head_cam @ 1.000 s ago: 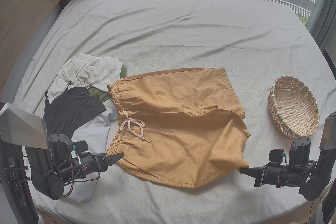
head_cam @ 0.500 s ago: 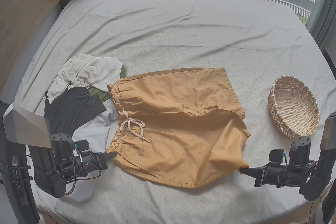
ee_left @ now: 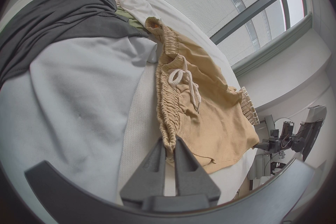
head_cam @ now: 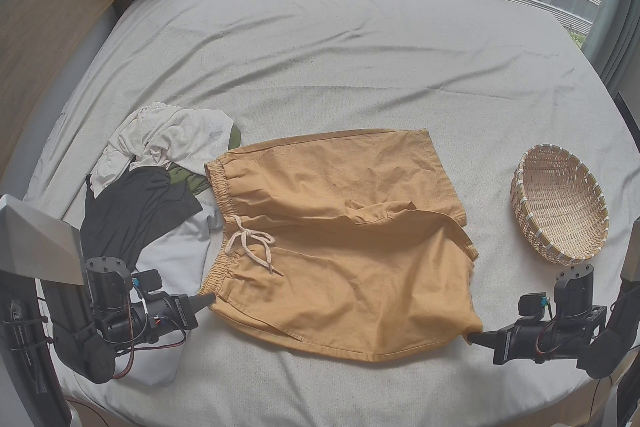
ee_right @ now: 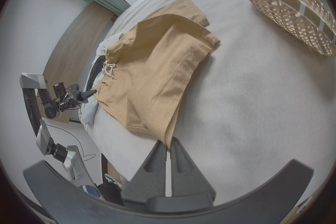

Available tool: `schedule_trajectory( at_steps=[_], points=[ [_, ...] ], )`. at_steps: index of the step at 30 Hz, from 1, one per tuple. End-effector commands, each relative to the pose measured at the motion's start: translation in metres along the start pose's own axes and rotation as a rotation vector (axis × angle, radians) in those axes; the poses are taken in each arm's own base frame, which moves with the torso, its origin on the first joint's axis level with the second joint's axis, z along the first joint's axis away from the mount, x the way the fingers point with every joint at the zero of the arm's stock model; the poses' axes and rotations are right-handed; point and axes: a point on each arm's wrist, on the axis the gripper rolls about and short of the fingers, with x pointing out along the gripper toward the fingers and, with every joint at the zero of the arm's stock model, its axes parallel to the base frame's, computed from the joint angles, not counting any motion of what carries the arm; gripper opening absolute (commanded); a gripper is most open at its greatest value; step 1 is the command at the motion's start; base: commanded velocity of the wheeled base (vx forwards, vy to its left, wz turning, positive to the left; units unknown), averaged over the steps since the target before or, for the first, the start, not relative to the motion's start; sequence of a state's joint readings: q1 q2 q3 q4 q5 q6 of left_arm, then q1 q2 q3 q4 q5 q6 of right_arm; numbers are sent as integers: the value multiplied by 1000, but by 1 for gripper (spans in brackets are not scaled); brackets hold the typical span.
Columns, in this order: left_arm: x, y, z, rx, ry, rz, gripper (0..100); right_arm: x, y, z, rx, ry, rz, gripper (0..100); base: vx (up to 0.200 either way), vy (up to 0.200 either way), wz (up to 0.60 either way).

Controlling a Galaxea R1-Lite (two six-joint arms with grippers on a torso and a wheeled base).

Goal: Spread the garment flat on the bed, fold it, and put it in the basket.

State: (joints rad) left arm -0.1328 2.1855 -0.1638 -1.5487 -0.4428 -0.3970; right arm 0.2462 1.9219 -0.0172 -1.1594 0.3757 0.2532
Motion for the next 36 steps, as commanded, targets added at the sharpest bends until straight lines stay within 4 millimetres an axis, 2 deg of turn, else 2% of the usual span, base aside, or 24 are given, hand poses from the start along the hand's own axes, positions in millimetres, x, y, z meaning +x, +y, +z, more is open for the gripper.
schedule_trajectory(
  at_steps=[1, 8, 15, 27, 36],
  points=[
    [-11, -6, 3, 4, -16, -7, 0, -11, 1, -3, 3, 9, -13, 0, 0, 0, 0],
    [-22, -12, -14, -14, 63, 1, 0, -11, 1, -12, 15, 88, -23, 0, 0, 0, 0],
    [-31, -11, -23, -27, 101, 25, 0, -11, 1, -17, 23, 139, -29, 0, 0, 0, 0],
    [-36, -2, -19, -37, 78, 65, 0, -14, 0, -23, 37, 191, -45, 0, 0, 0, 0],
    [-35, -6, -21, -31, 95, 52, 0, -16, 0, -24, 37, 204, -51, 0, 0, 0, 0]
  ],
)
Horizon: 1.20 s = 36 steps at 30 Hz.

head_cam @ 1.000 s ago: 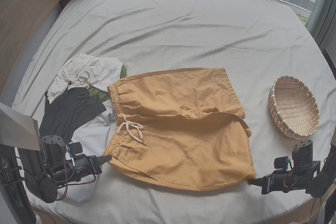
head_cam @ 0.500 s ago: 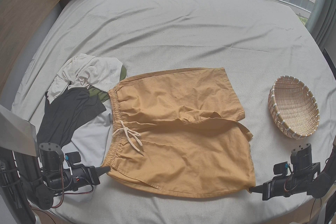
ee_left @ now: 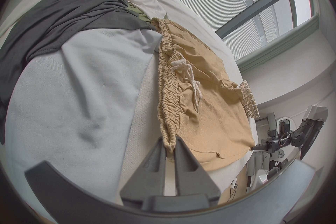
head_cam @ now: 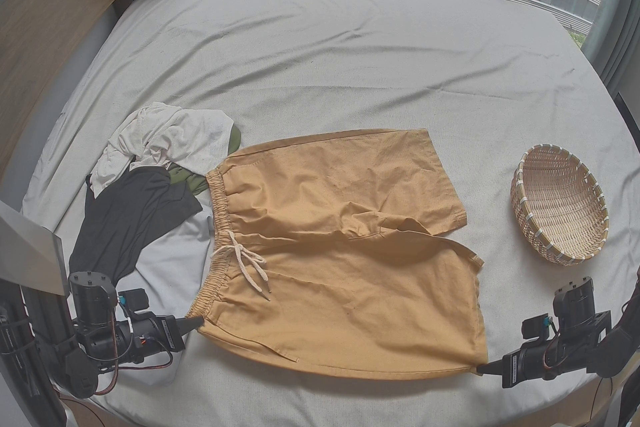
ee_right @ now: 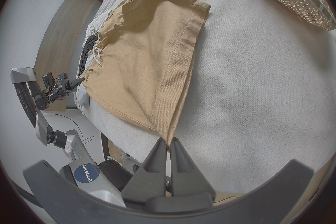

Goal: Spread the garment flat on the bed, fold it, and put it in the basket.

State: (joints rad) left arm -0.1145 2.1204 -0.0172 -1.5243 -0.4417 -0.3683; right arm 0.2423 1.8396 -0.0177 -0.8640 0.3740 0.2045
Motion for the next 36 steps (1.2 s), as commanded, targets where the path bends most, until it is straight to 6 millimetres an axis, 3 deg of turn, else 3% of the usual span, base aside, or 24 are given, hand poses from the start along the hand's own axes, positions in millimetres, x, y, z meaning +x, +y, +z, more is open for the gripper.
schedule_trajectory(
  at_steps=[1, 2, 3, 5, 6, 12, 15, 16, 19, 23, 27, 36],
  points=[
    [-2, -1, -4, -6, 16, 2, 0, -2, 0, -5, 5, 13, -3, 0, 0, 0, 0],
    [-2, -1, -4, -4, 16, 2, 0, -2, 0, -5, 5, 13, -3, 0, 0, 0, 0],
    [-3, -1, -3, -5, 16, 3, 100, -2, 0, -5, 3, 13, -3, 0, 0, 0, 0],
    [-3, -1, -3, -1, 13, 2, 100, -2, 0, -5, -10, 15, -3, 0, 0, 0, 0],
    [-3, -1, -3, -1, 13, 2, 100, -2, 0, -5, -10, 15, -3, 100, 0, 0, 0],
    [-11, -6, 9, 20, -67, -19, 100, -6, 1, 0, -7, -34, -10, 100, 0, 0, 0],
    [-17, -12, 17, 26, -109, -53, 100, -14, 2, 14, -9, -148, -32, 100, 0, 0, 0],
    [-18, -15, 20, 23, -116, -89, 100, -20, 1, 32, -9, -248, -36, 100, 0, 0, 0],
    [-18, -18, 24, 35, -133, -111, 100, -27, -6, 60, -1, -366, -54, 100, 0, 0, 0],
    [-15, -22, 27, 60, -139, -132, 100, -26, -7, 78, 13, -419, -39, 100, 0, 0, 0],
    [-13, -24, 26, 64, -132, -141, 100, -12, -12, 95, 57, -410, -6, 100, 0, 0, 0],
    [-15, -23, 22, 50, -119, -135, 100, 19, -31, 111, 47, -447, -5, 100, 0, 0, 0]
  ],
)
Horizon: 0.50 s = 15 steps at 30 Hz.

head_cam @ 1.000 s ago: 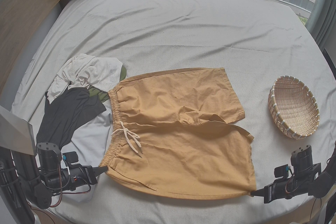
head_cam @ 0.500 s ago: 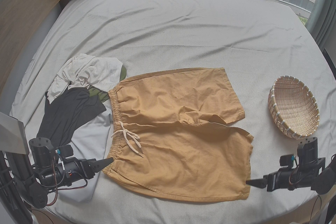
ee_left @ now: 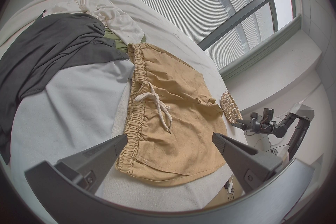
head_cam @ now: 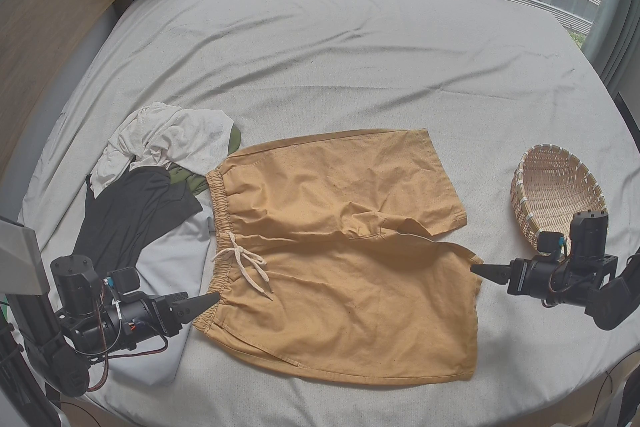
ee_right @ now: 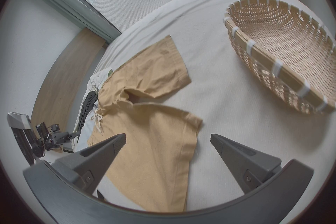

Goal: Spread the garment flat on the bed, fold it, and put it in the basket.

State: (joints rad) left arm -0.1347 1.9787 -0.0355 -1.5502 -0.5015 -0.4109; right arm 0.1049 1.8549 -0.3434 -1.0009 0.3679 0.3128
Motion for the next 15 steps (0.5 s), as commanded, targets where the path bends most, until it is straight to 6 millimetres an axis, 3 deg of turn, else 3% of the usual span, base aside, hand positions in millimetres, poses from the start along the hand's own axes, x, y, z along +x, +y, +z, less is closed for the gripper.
schedule_trajectory(
  at_steps=[1, 7, 15],
  points=[
    [0, -1, -1, -1, 3, -2, 100, 27, -19, -6, 7, 1, -17, 100, 0, 0, 0],
    [0, -1, -1, -3, 7, -2, 100, 40, -34, -11, 11, -4, -36, 100, 0, 0, 0],
    [0, 0, -2, -6, 10, -2, 100, 44, -37, -7, 5, -19, -37, 100, 0, 0, 0]
  ],
)
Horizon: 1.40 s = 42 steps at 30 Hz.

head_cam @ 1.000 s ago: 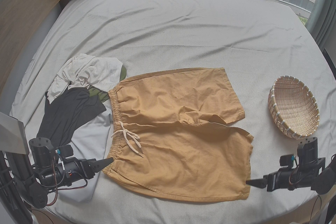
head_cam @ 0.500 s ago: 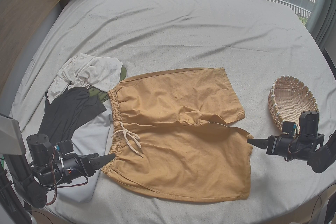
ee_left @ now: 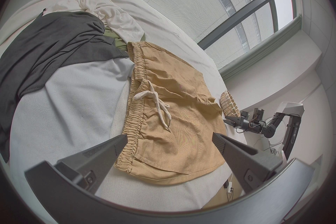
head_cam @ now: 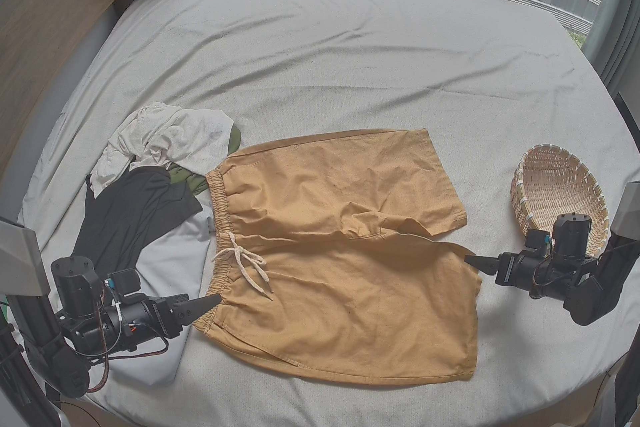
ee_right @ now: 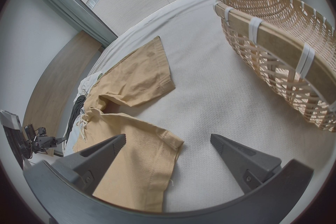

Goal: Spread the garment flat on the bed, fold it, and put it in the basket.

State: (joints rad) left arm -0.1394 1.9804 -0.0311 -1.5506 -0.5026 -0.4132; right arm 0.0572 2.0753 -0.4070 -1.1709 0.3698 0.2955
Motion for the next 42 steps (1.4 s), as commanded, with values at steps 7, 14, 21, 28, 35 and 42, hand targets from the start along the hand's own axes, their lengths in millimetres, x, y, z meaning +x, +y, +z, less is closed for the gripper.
schedule_trajectory(
  at_steps=[7, 14, 21, 28, 35, 42],
  points=[
    [0, 1, 0, -3, 2, 2, 100, 8, -5, -5, 8, 21, -7, 0, 0, 0, 0],
    [1, 1, -1, -4, 5, 1, 100, 14, -7, -2, 4, 7, -4, 0, 0, 0, 0],
    [1, 1, -1, -5, 7, 4, 100, 12, -8, 11, -20, -76, 3, 0, 0, 0, 0],
    [2, 4, -3, -12, 13, 14, 100, 15, -9, 20, -33, -125, 6, 0, 0, 0, 0],
    [4, 7, -3, -17, 15, 25, 100, 11, -12, 21, -34, -135, -6, 0, 0, 0, 0],
    [6, 10, -7, -26, 32, 39, 100, 11, -12, 22, -34, -140, -4, 0, 0, 0, 0]
  ],
)
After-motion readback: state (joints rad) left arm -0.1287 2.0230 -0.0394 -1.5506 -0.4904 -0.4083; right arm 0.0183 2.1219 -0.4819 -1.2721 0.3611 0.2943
